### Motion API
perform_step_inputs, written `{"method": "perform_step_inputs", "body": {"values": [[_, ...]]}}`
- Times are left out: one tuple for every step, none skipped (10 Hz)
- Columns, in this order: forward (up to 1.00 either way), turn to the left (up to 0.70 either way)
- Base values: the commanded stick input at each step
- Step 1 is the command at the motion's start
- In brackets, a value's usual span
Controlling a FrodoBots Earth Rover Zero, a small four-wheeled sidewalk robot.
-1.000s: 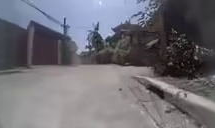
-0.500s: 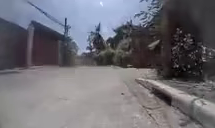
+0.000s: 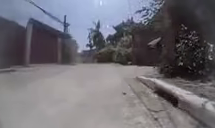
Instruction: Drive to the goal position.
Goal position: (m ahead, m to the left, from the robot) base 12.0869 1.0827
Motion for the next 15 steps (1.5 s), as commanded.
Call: {"method": "perform_step_inputs", "body": {"values": [[0.85,0.0],[0.85,0.0],[0.85,0.0],[0.85,0.0],[0.85,0.0],[0.85,0.0],[0.85,0.0],[0.85,0.0],[0.85,0.0],[0.85,0.0],[0.85,0.0],[0.85,0.0],[0.85,0.0],[0.85,0.0],[0.85,0.0]]}}
